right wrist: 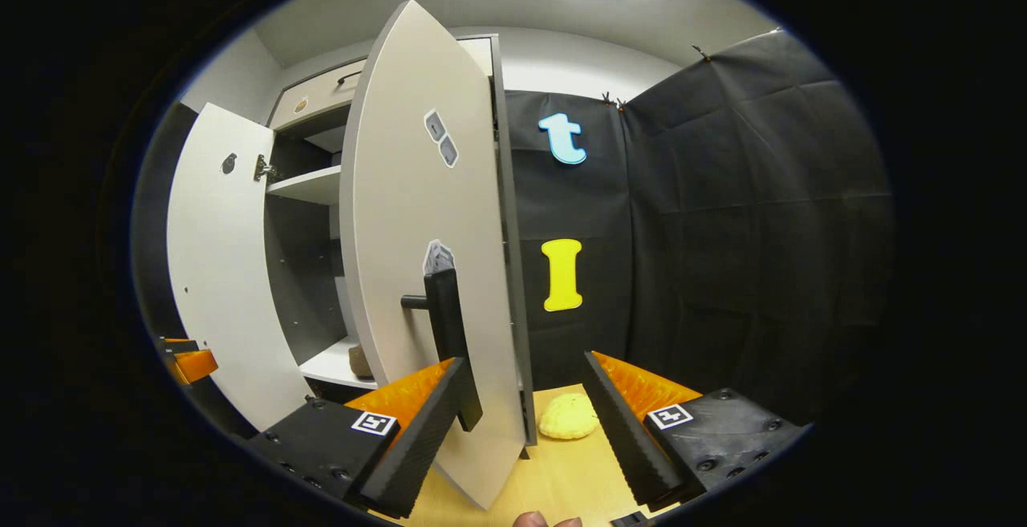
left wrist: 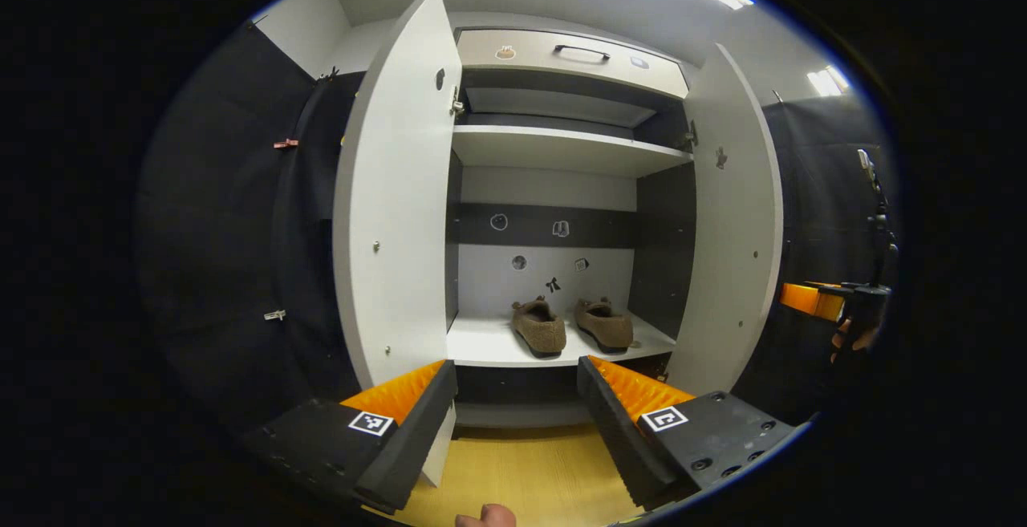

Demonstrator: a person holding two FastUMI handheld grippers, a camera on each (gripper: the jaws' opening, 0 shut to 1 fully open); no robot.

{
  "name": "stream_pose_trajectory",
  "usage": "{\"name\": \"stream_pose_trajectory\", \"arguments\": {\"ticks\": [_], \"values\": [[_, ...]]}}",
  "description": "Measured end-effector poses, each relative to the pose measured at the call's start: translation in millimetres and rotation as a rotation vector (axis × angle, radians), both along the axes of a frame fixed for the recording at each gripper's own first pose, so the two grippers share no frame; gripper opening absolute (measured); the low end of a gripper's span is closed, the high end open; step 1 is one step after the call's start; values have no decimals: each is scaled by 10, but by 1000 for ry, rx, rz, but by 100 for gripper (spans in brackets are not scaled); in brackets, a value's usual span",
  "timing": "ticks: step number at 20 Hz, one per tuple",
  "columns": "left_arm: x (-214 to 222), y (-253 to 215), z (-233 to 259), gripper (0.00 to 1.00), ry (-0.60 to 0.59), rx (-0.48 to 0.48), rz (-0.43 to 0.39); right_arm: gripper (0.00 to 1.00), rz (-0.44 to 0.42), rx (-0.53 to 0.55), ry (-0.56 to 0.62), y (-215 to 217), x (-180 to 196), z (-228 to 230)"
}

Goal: Grab one shoe with the right hand and put it into the shoe cabinet, grab the other shoe with the left hand and put it into the shoe cabinet; then close the right door with the right hand and the left door with the left hand.

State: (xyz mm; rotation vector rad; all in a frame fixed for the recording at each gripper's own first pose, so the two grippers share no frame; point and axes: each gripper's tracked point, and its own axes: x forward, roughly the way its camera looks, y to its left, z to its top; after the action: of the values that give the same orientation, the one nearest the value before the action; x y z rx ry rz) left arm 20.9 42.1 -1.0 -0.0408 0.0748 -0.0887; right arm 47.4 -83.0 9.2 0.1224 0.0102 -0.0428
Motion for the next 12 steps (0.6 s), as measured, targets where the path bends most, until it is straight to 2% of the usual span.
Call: {"name": "stream_pose_trajectory", "arguments": {"ticks": [1,5,12], "values": [[-24,64,-14,96,1,-3,6,97,11,-2,0,88,21,0],[-100,290,-45,96,7,-12,18,98,56,2,4,442,141,-5],[-203,866,-61,96,8,-15,90,98,171,16,26,1115,272,-63]]}}
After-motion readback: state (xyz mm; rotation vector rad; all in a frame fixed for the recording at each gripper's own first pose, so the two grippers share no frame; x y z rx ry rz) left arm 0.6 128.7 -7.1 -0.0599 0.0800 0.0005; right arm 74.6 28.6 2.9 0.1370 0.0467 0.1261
